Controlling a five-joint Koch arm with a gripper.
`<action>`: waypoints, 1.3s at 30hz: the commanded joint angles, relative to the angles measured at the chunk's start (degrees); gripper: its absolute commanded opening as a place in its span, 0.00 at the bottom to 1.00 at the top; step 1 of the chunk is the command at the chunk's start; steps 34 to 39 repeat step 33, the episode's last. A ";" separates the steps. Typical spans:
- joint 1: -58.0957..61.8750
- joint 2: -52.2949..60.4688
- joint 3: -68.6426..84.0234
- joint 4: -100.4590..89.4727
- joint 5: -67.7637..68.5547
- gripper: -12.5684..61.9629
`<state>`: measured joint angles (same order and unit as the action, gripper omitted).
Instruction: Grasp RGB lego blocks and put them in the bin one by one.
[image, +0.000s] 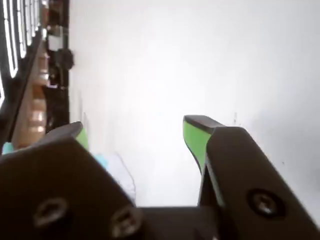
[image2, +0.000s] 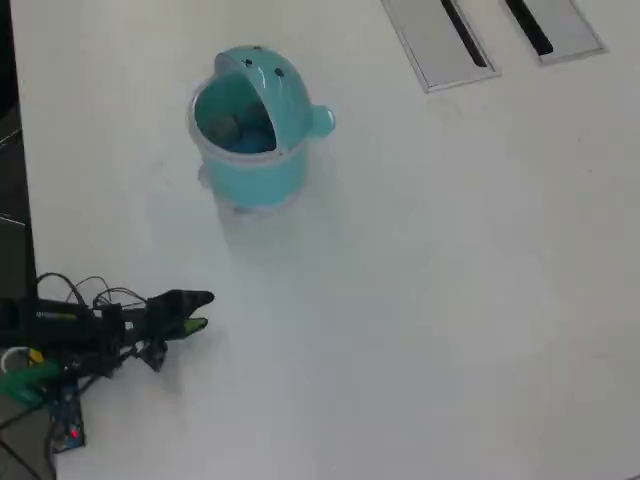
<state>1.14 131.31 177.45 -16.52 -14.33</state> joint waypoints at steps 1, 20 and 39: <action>0.18 3.34 4.22 1.14 0.88 0.65; 0.88 2.90 4.22 15.29 10.46 0.63; 0.53 2.99 4.22 15.73 10.81 0.63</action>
